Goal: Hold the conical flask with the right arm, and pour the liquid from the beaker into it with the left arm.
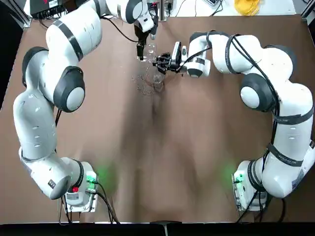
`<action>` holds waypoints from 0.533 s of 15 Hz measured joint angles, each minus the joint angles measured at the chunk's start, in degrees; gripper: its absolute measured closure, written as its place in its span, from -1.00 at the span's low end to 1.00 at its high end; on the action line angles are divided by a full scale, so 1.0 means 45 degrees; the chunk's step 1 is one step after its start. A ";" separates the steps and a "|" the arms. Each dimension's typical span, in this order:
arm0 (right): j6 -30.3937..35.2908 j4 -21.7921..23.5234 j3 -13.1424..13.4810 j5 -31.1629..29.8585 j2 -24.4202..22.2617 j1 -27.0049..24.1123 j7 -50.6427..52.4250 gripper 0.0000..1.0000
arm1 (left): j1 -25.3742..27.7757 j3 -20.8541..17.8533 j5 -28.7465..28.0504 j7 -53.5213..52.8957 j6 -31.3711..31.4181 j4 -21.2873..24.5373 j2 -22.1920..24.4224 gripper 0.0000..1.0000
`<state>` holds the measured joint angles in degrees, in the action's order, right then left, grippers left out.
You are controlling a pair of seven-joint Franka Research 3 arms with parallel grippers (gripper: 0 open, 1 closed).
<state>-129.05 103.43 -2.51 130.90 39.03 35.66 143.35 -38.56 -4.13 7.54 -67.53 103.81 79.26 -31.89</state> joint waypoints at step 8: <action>-0.0001 0.0000 0.0000 0.0000 0.0001 0.0003 0.0003 0.22 | 0.0679 0.0014 0.2781 -0.0145 0.0001 -0.0082 0.0070 -0.96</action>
<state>-129.05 103.43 -2.51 130.90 39.03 35.67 143.37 -35.51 -4.07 20.05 -68.18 103.82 78.88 -31.57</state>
